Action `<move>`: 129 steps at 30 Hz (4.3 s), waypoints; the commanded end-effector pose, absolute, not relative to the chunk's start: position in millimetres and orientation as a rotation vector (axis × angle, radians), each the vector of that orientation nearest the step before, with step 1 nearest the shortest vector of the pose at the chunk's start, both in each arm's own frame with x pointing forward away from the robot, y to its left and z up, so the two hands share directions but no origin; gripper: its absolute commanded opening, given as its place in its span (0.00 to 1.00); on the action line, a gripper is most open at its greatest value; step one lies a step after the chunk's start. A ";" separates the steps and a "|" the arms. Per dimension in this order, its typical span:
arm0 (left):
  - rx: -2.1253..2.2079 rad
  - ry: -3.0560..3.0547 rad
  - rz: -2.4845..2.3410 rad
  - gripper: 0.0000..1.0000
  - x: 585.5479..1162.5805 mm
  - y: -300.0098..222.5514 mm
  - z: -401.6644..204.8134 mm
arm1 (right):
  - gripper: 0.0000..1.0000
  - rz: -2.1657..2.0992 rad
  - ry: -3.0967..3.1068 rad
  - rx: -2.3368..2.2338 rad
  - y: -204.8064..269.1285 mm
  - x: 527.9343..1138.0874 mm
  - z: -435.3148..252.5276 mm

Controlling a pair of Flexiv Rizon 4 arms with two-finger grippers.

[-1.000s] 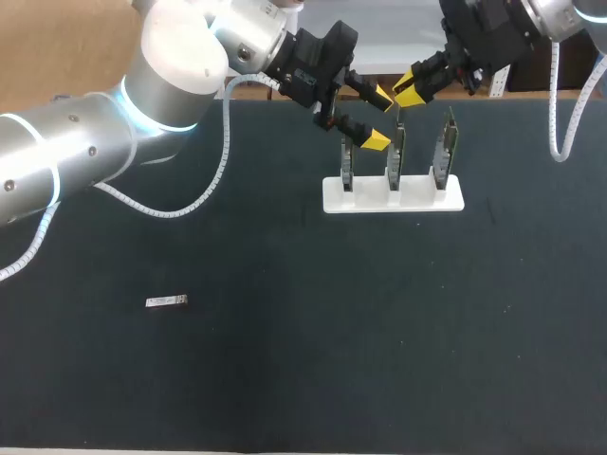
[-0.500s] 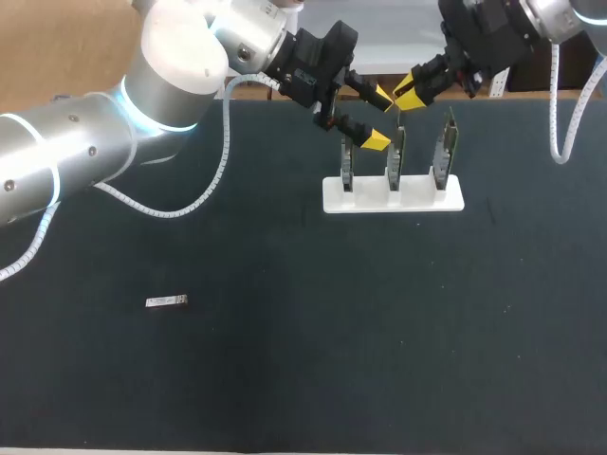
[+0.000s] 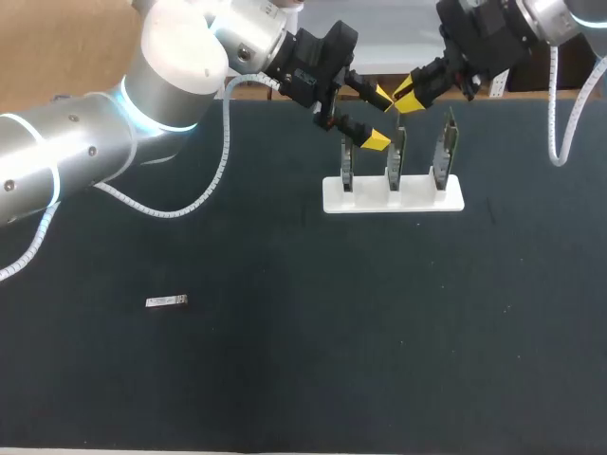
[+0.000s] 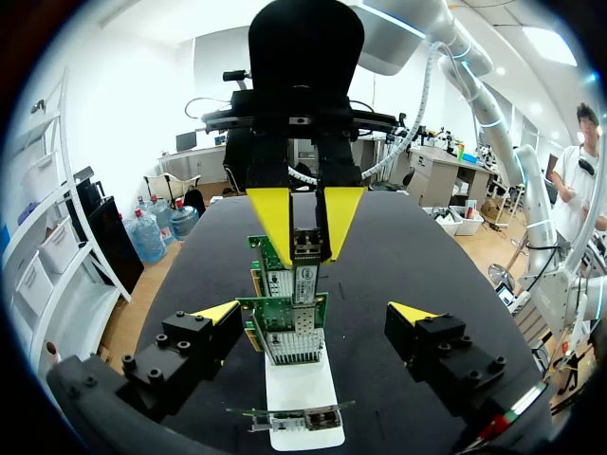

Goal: Pick up the optical module with the left hand, and insert it into the network port with the right hand.

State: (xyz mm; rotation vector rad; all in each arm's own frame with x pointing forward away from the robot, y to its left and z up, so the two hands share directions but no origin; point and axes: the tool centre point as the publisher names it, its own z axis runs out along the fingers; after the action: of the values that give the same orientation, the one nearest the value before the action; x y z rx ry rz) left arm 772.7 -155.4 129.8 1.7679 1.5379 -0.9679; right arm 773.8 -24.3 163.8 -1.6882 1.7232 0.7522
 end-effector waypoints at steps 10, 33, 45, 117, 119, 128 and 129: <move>1.773 1.537 -0.970 1.00 774.8 -155.9 129.6 | 0.00 0.769 1.741 -1.687 -24.3 773.0 157.2; 1.773 1.537 -0.970 1.00 774.8 -155.9 129.6 | 1.00 0.885 1.685 -1.557 -33.6 776.7 181.6; 1.773 1.537 -0.970 1.00 774.8 -155.9 129.6 | 0.00 0.919 1.638 -1.540 -39.8 781.9 198.9; 1.773 1.537 -0.970 1.00 774.8 -155.9 129.6 | 0.00 0.924 1.714 -1.612 -23.6 779.4 167.6; 1.773 1.537 -0.970 1.00 774.8 -155.9 129.6 | 0.00 0.927 1.719 -1.609 -24.2 779.6 166.2; 1.773 1.537 -0.970 1.00 774.8 -155.9 129.6 | 0.00 0.937 1.750 -1.612 -26.2 777.5 156.8; 1.773 1.537 -0.970 1.00 774.8 -155.9 129.6 | 0.00 0.939 1.755 -1.613 -26.3 777.0 155.3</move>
State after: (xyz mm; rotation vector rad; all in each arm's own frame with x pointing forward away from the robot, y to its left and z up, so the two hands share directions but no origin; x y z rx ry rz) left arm 772.7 -155.4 129.8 1.7679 1.5378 -0.9679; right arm 775.6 -26.8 157.3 -1.6119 1.7535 0.9355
